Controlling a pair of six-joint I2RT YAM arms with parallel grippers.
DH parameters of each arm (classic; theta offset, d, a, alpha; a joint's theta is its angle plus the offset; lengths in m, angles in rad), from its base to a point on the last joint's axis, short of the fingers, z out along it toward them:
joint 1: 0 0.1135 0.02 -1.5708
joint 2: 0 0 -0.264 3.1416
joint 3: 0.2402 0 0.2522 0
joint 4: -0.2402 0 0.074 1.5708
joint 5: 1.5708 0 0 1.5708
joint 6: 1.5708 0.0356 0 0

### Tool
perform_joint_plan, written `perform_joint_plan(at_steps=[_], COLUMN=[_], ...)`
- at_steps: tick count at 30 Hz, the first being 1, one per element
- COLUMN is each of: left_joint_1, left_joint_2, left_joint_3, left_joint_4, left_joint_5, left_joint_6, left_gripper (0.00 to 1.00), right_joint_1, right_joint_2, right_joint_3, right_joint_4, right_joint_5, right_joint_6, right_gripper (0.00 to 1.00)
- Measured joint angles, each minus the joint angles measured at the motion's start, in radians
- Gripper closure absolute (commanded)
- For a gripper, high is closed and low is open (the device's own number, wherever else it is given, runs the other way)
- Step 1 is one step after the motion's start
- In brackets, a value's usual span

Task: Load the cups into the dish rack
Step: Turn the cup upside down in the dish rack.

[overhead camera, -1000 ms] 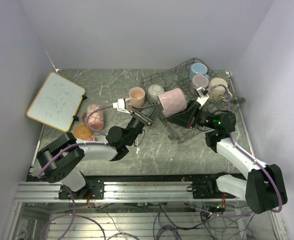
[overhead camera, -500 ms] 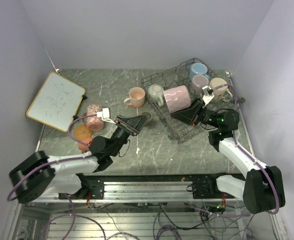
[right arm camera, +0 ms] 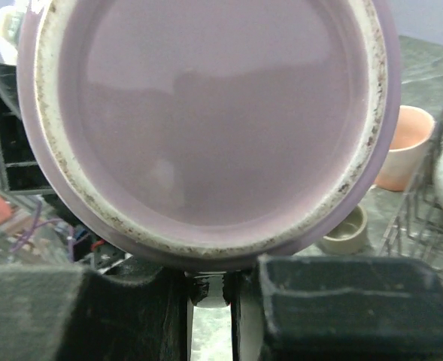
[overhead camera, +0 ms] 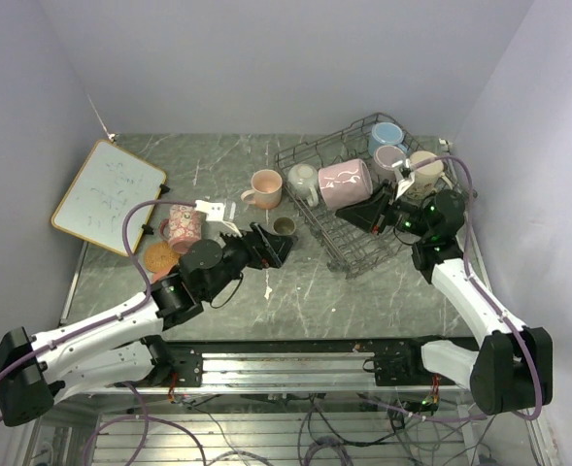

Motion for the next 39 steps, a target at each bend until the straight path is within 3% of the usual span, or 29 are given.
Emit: perform_joint_plan(at_steps=[7,13,23,39], left_joint_1=[0.003,0.01,0.016,0.016], left_joint_2=[0.004,-0.03,-0.171,-0.261], left_joint_3=[0.108,0.123,0.054,0.041], left_joint_4=[-0.262,-0.376,-0.433,-0.499], left_joint_5=[-0.012,-0.046,-0.061,-0.063], left_joint_6=[0.143,0.201,0.201,0.17], left_gripper=[0.02,0.02,0.05,0.05], right_joint_1=[-0.006,-0.007,-0.008,0.02], right_joint_2=[0.021,0.085,0.235,0.502], right_joint_3=[0.074,0.144,0.249,0.437], right_joint_4=[-0.208,-0.351,-0.46,-0.496], right_joint_5=[0.061,0.15,0.377,0.654], right_joint_6=[-0.224,-0.395,-0.57,-0.661], right_gripper=[1.0,1.0,1.0,1.0])
